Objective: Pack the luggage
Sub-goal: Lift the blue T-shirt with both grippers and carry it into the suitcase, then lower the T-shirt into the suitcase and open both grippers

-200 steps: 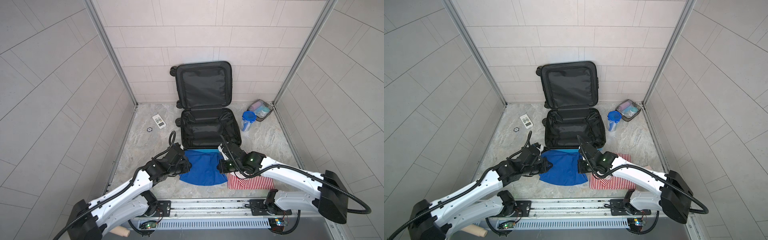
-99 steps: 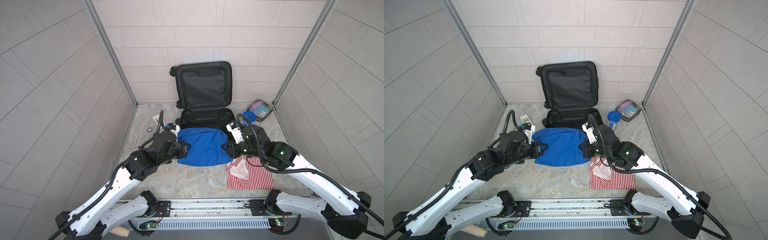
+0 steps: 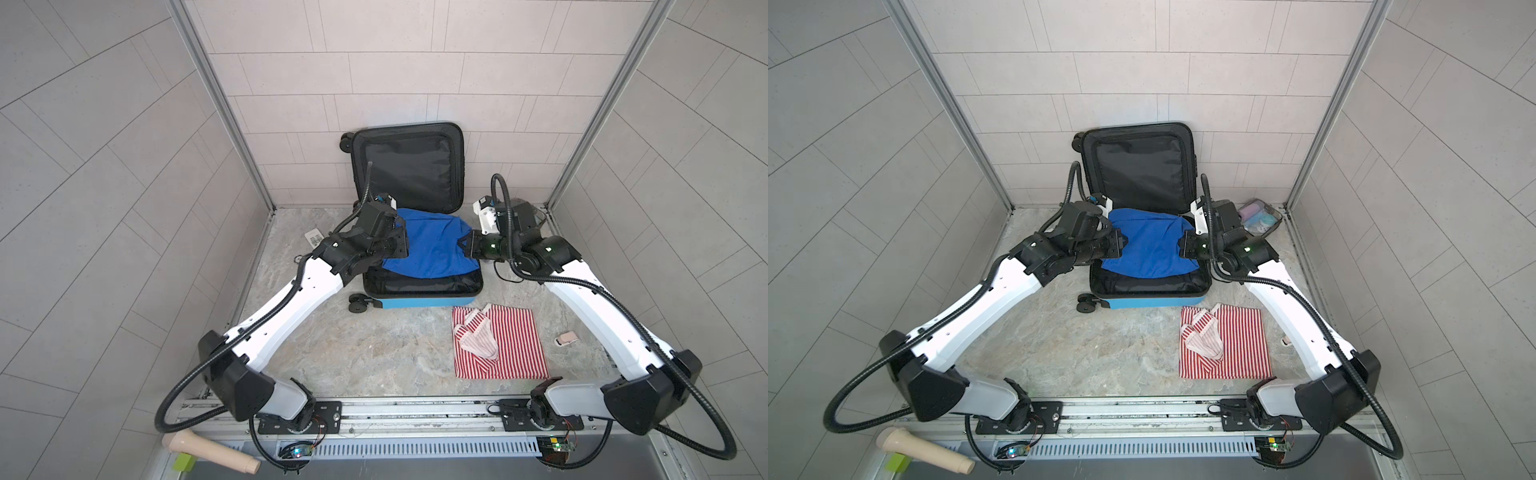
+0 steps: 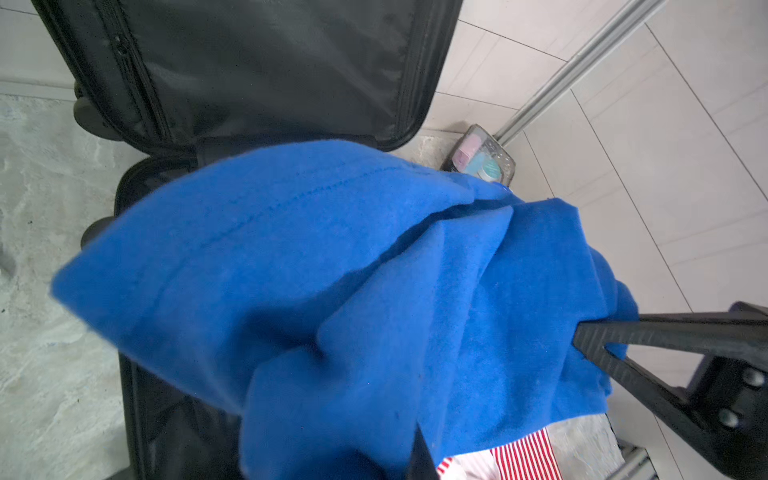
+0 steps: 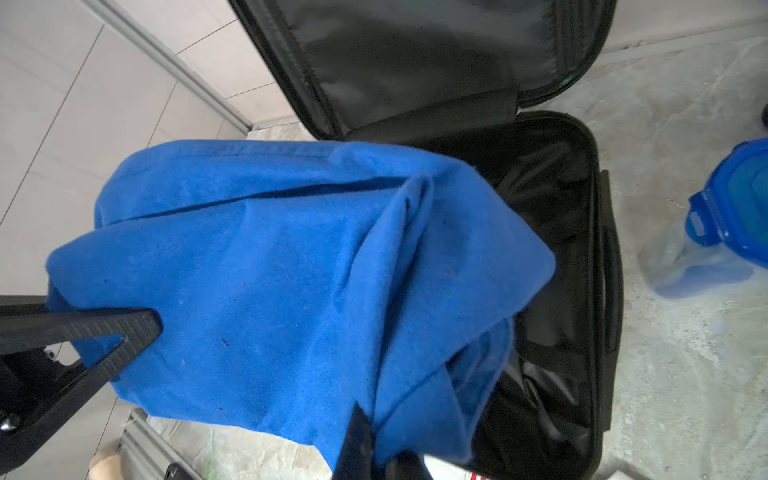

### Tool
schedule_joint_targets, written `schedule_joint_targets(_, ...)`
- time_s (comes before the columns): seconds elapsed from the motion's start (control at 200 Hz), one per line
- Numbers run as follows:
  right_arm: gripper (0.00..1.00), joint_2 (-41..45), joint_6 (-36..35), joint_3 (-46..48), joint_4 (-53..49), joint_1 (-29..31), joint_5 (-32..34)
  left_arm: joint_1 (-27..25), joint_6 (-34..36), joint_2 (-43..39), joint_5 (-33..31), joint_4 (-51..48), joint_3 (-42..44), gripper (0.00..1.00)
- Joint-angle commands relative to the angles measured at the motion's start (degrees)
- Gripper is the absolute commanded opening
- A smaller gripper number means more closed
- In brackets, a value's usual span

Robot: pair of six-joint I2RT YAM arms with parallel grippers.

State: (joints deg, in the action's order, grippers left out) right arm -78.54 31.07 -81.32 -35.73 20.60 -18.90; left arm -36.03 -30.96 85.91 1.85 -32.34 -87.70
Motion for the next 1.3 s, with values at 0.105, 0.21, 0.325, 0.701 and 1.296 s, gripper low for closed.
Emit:
schedule_joint_targets(0.105,0.00,-9.98,0.62,-5.75,2.40,-4.56,-3.72,6.22,1.39,9.75,3.68,5.51,-1.97,0.00)
schedule_joint_targets(0.21,0.00,-16.31,-0.10,-8.18,1.32,-5.22,-4.56,8.19,1.15,14.47,5.16,6.58,-1.53,0.00)
schedule_joint_targets(0.325,0.00,-22.11,-1.90,-8.95,1.45,-5.29,-5.75,8.93,1.56,19.38,5.62,6.55,-1.53,0.00)
schedule_joint_targets(0.701,0.04,-28.71,-4.15,-3.23,1.28,-5.22,-3.42,10.10,0.75,24.74,5.57,3.40,2.00,0.00)
schedule_joint_targets(1.296,0.68,-21.05,-8.00,-8.49,-7.26,-5.30,6.04,11.16,2.71,17.17,1.96,-1.12,0.25,0.58)
